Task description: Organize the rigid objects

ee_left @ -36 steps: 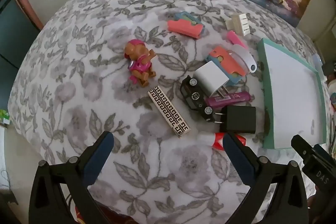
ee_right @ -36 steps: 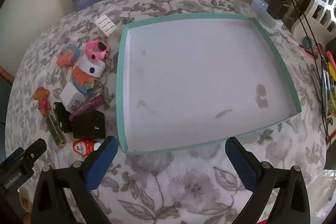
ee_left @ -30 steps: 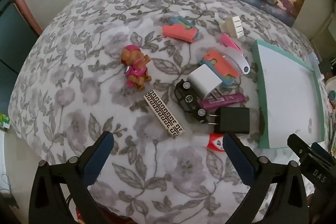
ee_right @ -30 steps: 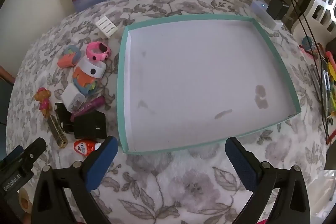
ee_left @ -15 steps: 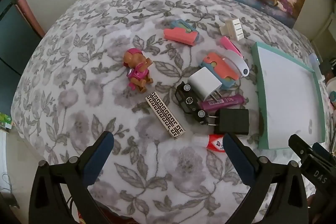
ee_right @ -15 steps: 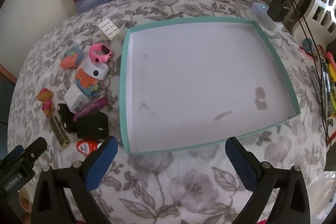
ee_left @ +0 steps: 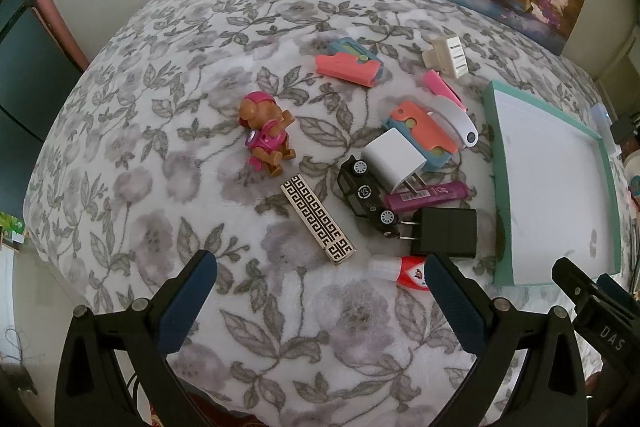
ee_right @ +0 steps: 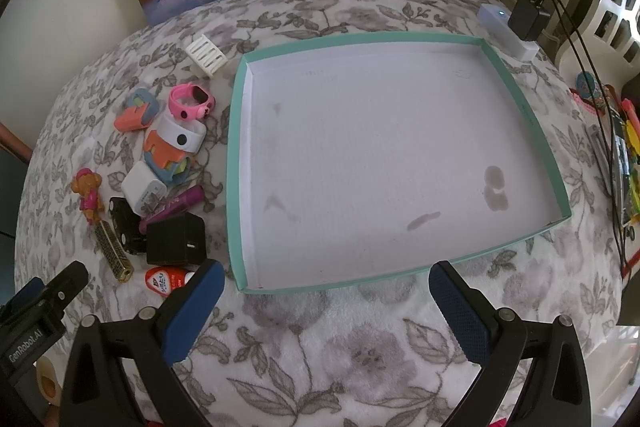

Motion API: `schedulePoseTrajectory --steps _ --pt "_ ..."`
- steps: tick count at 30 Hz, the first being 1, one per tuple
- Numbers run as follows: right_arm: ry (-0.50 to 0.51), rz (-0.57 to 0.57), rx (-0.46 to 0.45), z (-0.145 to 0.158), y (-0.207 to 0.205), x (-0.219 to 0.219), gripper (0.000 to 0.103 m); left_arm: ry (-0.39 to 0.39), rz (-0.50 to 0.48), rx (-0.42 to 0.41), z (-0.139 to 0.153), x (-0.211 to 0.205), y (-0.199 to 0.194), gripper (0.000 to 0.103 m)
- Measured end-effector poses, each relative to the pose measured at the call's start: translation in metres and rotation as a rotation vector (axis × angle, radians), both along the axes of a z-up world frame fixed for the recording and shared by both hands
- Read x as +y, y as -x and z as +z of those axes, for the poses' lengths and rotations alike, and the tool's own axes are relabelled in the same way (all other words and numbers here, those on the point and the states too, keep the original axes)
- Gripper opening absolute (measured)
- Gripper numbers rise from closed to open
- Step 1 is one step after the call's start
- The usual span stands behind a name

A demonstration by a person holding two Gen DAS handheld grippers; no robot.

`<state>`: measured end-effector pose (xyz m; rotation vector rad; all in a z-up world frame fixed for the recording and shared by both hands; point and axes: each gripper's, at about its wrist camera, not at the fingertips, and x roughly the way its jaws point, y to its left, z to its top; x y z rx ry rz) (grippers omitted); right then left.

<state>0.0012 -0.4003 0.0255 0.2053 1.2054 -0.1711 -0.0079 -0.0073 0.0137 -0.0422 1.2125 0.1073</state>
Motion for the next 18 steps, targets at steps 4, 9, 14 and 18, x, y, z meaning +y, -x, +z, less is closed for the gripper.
schedulePoseTrajectory --steps 4,9,14,18 --pt "0.0 0.0 0.002 -0.0005 0.0003 -0.0003 0.103 -0.001 0.001 0.003 0.0002 -0.0001 -0.0006 0.103" --pt "0.0 0.0 0.002 -0.0007 0.0002 -0.0003 0.103 -0.001 0.002 0.003 0.0004 -0.0005 -0.001 0.103" --pt "0.0 0.0 0.002 -0.0009 0.0 -0.0002 0.103 -0.001 0.003 0.003 0.0006 -0.0005 -0.0009 0.103" --pt "0.001 -0.001 0.003 -0.0011 0.0001 0.0003 0.103 -0.002 0.002 0.004 0.0007 -0.0007 -0.0012 0.103"
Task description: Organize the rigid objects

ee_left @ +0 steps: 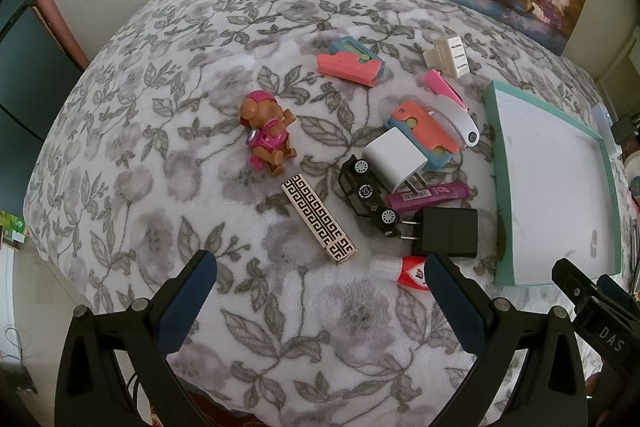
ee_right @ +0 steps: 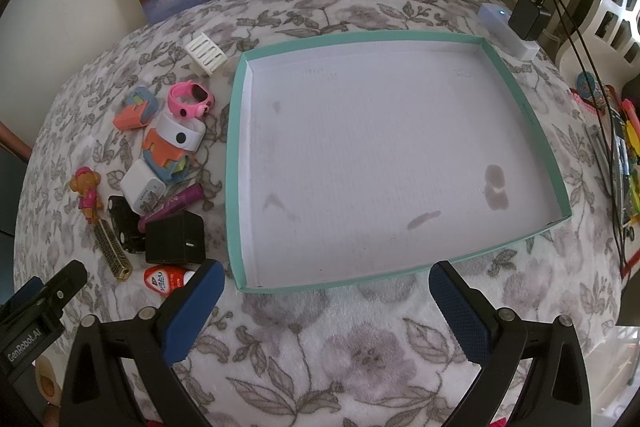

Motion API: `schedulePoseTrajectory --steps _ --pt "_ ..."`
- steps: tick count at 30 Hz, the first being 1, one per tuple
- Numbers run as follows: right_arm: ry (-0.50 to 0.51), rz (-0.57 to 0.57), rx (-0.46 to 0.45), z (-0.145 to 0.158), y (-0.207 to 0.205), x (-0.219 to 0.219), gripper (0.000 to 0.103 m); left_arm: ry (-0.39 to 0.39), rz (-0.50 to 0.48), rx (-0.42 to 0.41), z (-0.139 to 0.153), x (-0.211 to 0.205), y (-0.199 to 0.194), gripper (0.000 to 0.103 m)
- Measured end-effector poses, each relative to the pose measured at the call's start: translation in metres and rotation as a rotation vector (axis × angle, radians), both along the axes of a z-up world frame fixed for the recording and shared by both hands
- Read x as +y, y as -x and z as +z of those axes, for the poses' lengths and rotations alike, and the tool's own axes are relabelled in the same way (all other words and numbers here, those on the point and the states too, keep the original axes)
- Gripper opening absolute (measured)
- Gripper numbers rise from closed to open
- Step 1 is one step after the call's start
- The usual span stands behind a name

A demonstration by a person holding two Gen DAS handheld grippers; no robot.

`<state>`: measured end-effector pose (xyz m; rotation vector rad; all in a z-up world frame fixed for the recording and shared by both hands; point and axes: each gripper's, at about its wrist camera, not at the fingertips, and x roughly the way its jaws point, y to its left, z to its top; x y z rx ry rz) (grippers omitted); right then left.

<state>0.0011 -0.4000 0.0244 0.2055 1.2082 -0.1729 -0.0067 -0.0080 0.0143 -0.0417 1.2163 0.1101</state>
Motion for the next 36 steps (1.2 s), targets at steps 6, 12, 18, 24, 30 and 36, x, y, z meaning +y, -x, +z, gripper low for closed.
schedulePoseTrajectory --steps 6,12,18,24,30,36 --pt "0.0 0.0 0.0 -0.0003 0.0002 0.0005 0.103 0.0 0.0 0.0 0.0001 0.0 -0.0001 0.103" --pt "0.0 -0.001 0.0 -0.0002 -0.0001 0.0007 0.103 0.0 -0.001 0.0 0.0002 0.0 -0.0003 0.103" --pt "0.0 0.0 0.0 -0.0001 -0.0002 0.0007 0.103 0.0 0.0 0.001 0.0001 0.0001 -0.0002 0.103" --pt "0.0 -0.001 0.001 -0.0001 -0.0003 0.0007 0.103 0.0 0.0 0.001 0.0004 -0.0002 -0.0006 0.103" --pt "0.001 0.001 0.0 0.0003 -0.0007 0.0008 0.103 0.001 0.002 0.001 0.0001 0.0013 0.0003 0.103" --pt "0.004 0.002 0.001 0.0003 0.0 0.0014 0.103 0.005 0.009 0.0 -0.0004 0.0055 0.0021 0.103"
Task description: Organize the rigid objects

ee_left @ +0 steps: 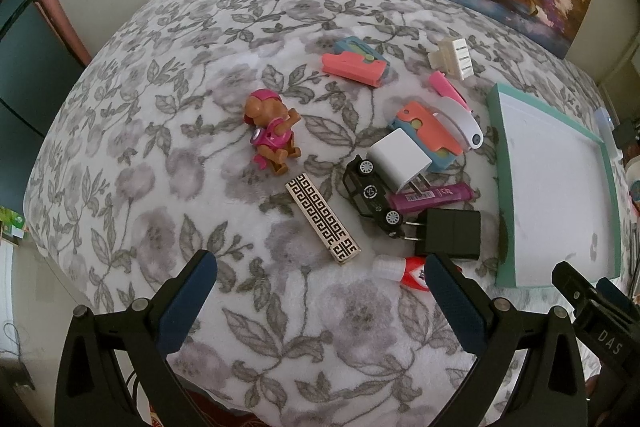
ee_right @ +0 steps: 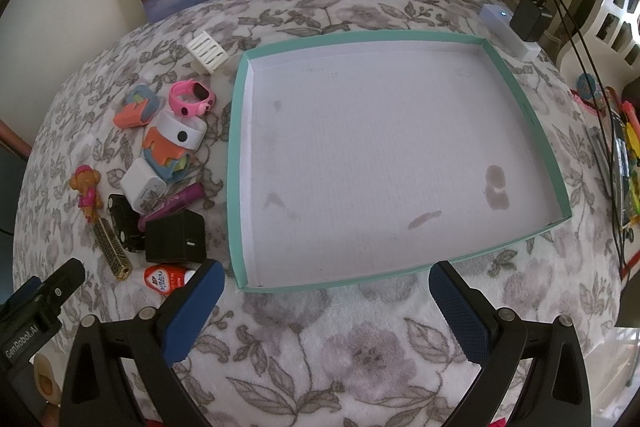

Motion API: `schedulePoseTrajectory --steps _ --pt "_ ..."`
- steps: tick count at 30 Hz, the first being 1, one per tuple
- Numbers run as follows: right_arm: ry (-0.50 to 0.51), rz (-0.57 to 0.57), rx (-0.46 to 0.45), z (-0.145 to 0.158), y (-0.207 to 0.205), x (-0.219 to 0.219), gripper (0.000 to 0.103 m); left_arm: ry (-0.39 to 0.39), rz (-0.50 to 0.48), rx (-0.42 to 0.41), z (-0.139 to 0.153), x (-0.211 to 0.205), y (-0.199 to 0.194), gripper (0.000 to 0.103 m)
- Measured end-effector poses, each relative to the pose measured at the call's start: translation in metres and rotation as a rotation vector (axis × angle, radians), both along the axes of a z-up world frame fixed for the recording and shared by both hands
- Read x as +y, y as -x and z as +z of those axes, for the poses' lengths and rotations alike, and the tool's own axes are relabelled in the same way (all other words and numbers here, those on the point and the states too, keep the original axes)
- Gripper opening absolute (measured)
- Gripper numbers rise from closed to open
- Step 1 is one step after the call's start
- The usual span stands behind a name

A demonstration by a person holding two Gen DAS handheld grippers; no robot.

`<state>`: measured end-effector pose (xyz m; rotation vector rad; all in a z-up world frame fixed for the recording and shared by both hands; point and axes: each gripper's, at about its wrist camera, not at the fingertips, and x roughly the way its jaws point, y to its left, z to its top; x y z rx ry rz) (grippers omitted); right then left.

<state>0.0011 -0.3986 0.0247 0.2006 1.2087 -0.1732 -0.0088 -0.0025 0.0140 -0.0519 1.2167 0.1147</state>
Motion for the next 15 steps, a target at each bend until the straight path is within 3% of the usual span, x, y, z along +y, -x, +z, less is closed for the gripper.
schedulePoseTrajectory --steps 4,10,15 --pt "-0.002 0.008 -0.007 0.002 0.0 0.004 0.103 0.005 0.021 -0.007 0.002 0.004 -0.002 0.103" --pt "-0.041 0.068 -0.077 0.014 -0.007 0.022 0.103 -0.005 0.13 -0.034 0.006 0.03 -0.004 0.103" --pt "-0.072 0.147 -0.066 0.008 -0.018 0.053 0.103 0.014 0.193 -0.014 -0.003 0.051 -0.008 0.103"
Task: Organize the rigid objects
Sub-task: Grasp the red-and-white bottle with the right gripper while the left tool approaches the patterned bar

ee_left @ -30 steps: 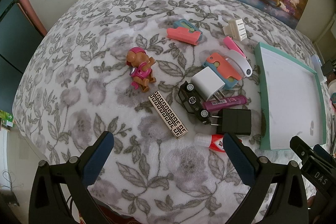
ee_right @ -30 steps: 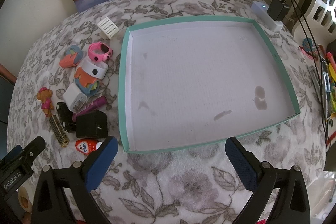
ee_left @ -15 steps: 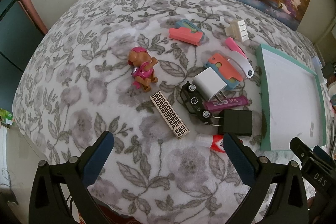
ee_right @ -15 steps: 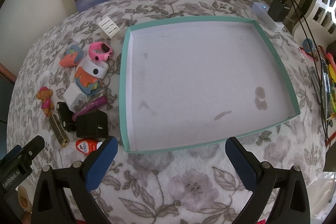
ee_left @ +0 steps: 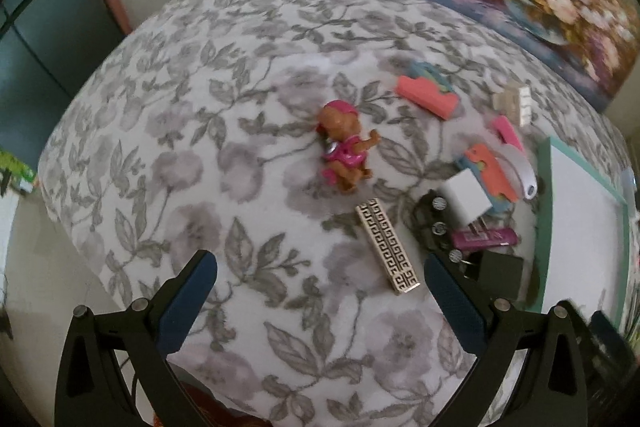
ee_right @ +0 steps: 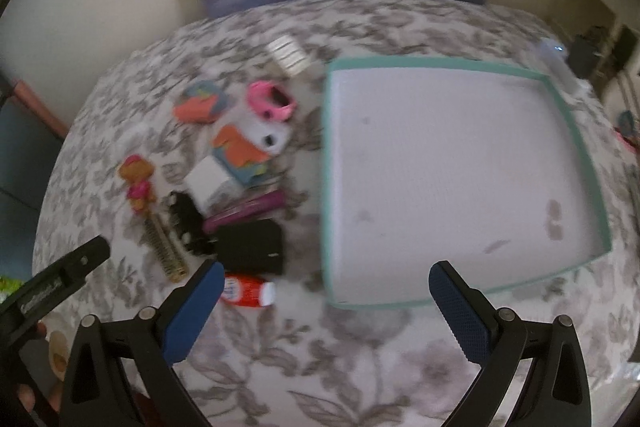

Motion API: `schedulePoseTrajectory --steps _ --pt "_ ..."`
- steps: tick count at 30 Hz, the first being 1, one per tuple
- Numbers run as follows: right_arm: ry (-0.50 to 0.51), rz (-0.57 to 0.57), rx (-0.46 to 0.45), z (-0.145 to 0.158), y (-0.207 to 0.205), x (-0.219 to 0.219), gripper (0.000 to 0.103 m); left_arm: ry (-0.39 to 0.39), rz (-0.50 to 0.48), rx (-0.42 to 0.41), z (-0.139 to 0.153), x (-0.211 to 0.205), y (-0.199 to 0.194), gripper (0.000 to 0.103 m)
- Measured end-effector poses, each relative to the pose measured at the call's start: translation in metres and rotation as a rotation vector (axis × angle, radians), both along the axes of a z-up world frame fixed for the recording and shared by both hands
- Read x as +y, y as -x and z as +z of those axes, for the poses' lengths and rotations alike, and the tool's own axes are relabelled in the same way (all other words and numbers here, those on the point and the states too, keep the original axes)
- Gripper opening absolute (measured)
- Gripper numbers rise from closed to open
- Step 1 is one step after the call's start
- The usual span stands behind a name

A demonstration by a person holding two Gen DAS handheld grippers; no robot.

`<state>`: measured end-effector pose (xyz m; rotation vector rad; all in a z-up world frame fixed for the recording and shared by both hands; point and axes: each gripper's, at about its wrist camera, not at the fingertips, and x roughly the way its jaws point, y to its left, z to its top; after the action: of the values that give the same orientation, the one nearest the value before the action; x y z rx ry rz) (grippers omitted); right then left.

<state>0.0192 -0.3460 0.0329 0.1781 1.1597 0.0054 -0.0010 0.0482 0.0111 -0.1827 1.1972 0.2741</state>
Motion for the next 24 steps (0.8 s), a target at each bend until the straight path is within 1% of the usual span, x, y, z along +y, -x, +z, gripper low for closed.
schedulePoseTrajectory --steps 4,6,10,12,14,18,21,24 --pt "0.008 0.066 0.021 -0.01 -0.004 0.026 0.103 0.03 0.025 0.032 -0.011 0.009 -0.004 0.103" --pt "-0.006 0.088 0.036 -0.017 -0.004 0.035 0.103 0.038 0.034 0.044 -0.016 0.011 -0.006 0.103" --pt "-0.02 0.095 0.069 -0.029 -0.004 0.047 0.101 0.068 0.045 0.062 -0.025 0.014 -0.01 0.103" --pt "-0.025 0.102 0.085 -0.035 -0.004 0.052 0.098 0.075 0.037 0.069 -0.029 0.013 -0.013 0.103" --pt "-0.032 0.111 0.1 -0.039 -0.006 0.056 0.097 0.078 0.024 0.08 -0.033 0.012 -0.015 0.103" --pt "-0.023 0.118 0.116 -0.047 -0.01 0.063 0.096 0.078 0.017 0.096 -0.039 0.015 -0.015 0.103" --pt "-0.033 0.116 0.129 -0.052 -0.013 0.067 0.096 0.058 0.037 0.107 -0.041 0.021 -0.014 0.103" --pt "-0.039 0.108 0.144 -0.06 -0.02 0.074 0.096 0.072 0.054 0.119 -0.045 0.026 -0.012 0.103"
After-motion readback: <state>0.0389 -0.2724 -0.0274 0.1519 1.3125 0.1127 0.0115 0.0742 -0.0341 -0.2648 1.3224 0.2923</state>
